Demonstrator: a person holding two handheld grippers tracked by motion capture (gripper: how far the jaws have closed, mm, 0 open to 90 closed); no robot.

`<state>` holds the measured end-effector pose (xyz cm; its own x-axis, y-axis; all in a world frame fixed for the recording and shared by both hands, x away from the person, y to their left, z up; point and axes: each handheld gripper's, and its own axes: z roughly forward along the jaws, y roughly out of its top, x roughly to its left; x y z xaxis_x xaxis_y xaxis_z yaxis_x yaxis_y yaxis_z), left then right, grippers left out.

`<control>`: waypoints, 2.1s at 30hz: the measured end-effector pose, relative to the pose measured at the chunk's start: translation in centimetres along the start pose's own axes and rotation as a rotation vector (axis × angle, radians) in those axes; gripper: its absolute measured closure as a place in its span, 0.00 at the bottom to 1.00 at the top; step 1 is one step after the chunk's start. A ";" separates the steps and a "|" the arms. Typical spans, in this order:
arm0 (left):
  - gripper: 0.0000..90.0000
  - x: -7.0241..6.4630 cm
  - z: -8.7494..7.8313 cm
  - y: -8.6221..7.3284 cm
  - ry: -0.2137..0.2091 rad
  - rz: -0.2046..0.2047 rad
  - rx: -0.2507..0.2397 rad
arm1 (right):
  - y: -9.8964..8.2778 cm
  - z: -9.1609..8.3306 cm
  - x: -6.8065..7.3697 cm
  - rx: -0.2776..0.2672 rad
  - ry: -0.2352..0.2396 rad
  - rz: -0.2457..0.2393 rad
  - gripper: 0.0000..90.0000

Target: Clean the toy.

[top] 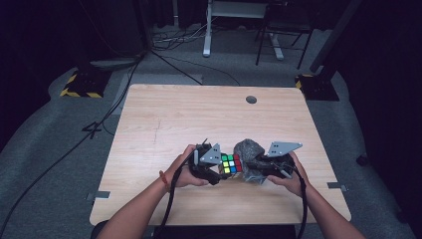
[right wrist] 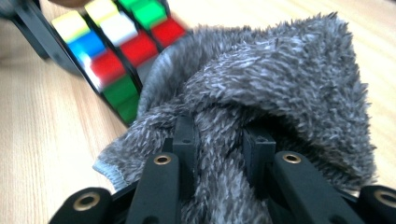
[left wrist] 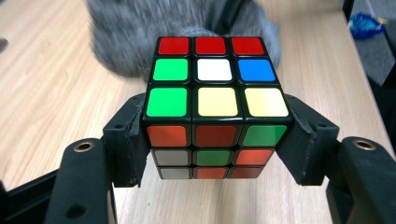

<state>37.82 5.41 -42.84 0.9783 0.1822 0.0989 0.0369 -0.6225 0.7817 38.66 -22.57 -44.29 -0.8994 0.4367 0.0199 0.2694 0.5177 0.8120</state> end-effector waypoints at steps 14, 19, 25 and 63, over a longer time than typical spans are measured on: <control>0.37 -0.1 1.3 -0.2 0.015 -0.009 0.029 | 1.1 -0.5 0.8 -0.133 0.094 0.001 0.81; 0.37 -0.4 2.2 -0.3 0.014 0.010 0.081 | 1.8 -0.5 1.3 -0.170 0.128 -0.006 0.81; 0.37 -0.9 3.2 -0.4 0.013 0.053 0.127 | 3.0 0.5 3.1 -0.136 0.146 -0.082 0.81; 0.37 -0.3 1.9 -0.4 0.046 0.015 0.037 | 1.2 -1.4 0.5 -0.174 0.084 0.023 0.82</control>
<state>37.87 4.10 -44.36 0.9683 0.2069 0.1399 0.0302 -0.6529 0.7569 38.07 -22.81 -42.49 -0.9212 0.3804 0.0820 0.2330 0.3704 0.8992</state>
